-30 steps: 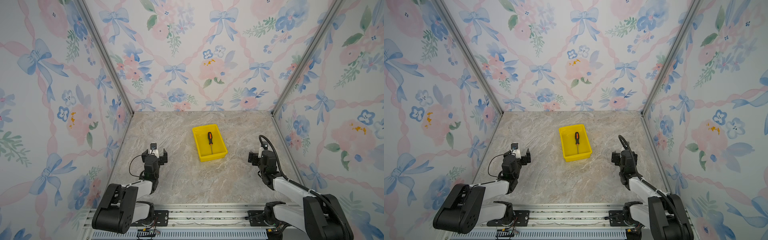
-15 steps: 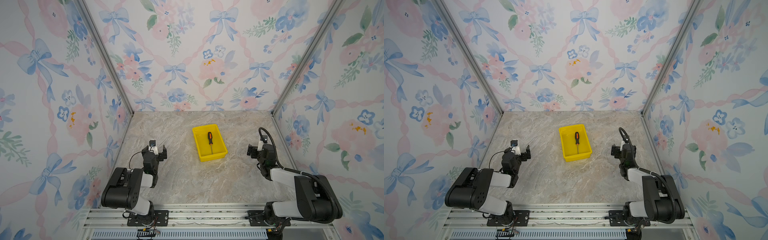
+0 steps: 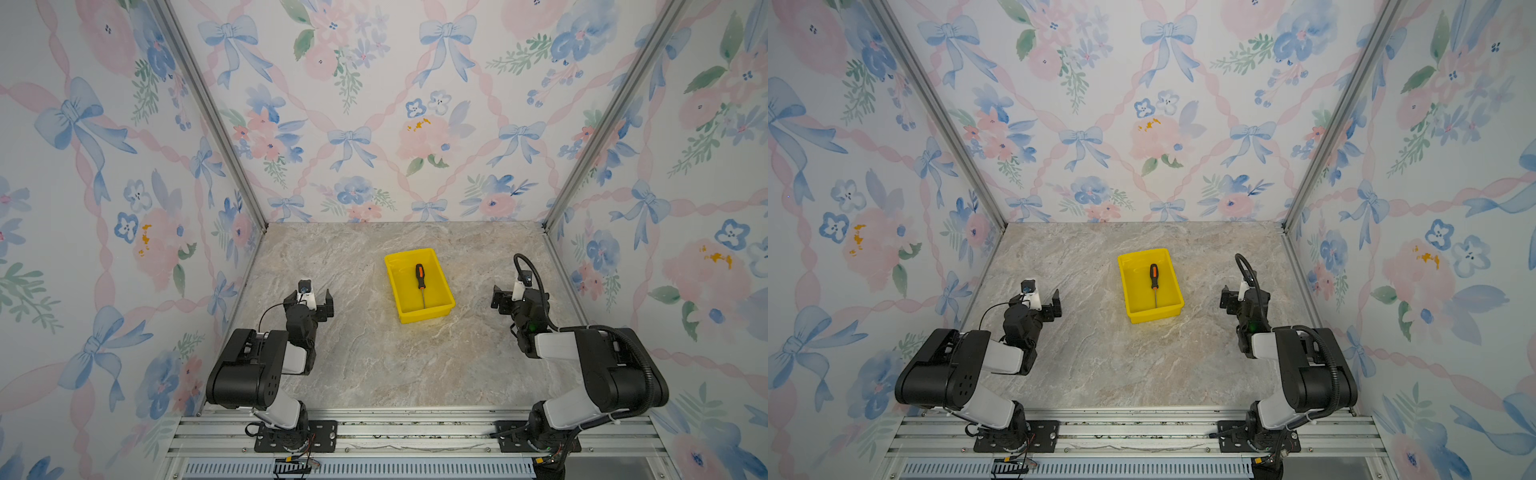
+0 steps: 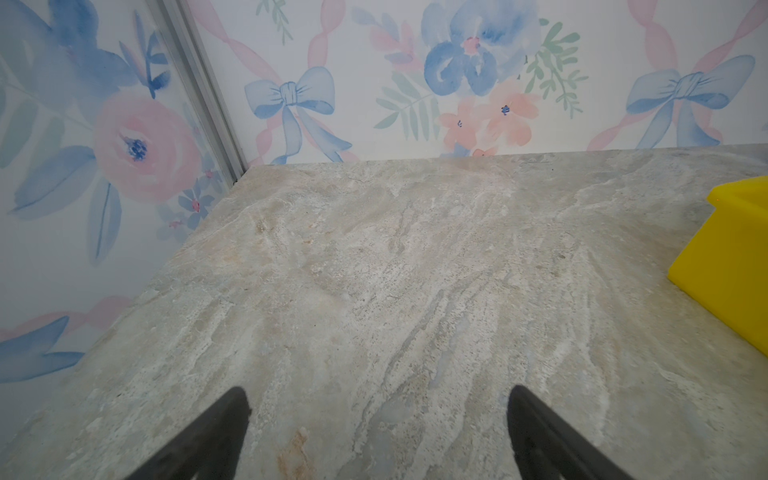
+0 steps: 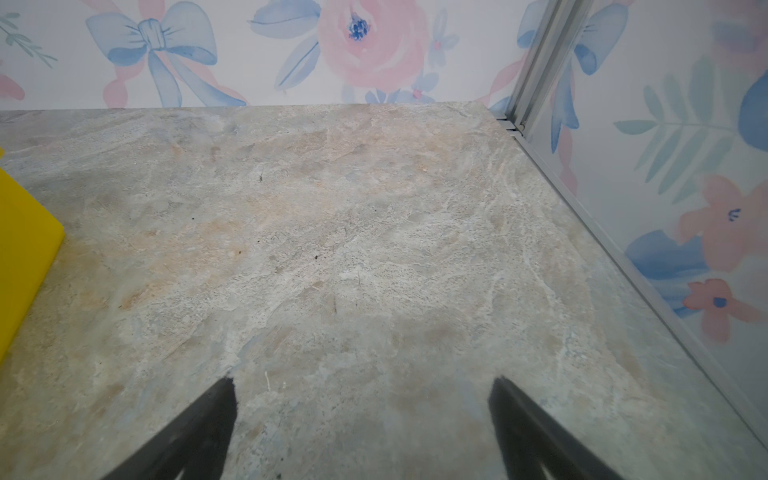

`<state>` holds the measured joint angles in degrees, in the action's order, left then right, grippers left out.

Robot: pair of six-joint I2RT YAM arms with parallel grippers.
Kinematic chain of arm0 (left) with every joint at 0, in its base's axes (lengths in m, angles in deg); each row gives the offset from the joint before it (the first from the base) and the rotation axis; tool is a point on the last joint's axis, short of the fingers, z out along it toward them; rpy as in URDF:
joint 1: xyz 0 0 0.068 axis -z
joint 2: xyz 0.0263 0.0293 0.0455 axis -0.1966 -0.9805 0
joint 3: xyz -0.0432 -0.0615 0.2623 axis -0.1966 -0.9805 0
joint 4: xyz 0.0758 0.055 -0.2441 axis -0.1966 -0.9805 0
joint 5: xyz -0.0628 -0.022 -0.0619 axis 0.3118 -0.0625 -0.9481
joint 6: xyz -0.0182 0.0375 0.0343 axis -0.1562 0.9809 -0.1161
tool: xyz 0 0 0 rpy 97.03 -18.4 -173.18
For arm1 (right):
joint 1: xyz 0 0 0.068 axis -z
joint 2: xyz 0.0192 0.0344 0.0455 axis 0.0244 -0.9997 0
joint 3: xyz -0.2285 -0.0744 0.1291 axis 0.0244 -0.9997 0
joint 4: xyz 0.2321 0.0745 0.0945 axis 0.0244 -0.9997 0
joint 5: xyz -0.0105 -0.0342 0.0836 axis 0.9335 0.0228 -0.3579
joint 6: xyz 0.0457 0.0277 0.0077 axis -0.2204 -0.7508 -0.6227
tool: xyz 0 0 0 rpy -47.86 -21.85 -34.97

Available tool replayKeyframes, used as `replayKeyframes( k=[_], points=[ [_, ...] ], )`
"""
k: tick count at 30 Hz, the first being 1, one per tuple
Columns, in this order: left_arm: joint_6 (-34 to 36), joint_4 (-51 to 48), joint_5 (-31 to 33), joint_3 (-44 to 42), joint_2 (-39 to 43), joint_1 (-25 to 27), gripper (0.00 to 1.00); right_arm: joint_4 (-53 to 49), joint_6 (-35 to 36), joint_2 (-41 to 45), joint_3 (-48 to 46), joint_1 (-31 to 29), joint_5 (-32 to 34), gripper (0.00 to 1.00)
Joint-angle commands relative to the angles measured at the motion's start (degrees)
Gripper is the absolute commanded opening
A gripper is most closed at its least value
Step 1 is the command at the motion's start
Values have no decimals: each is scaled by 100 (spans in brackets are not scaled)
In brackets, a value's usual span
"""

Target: Put the screwdriver in the bin

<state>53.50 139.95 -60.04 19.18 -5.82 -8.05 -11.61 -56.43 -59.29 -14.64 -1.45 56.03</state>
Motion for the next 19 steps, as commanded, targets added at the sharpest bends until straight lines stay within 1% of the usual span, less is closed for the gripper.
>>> replayKeyframes(
  k=[1, 19],
  points=[
    [-83, 108, 62, 52, -24, -28, 98, 203, 54, -19, -5, -52, 129, 97],
    [-78, 100, 32, 48, -22, -39, 98, 225, 54, -11, -22, -54, 119, 97]
  ],
)
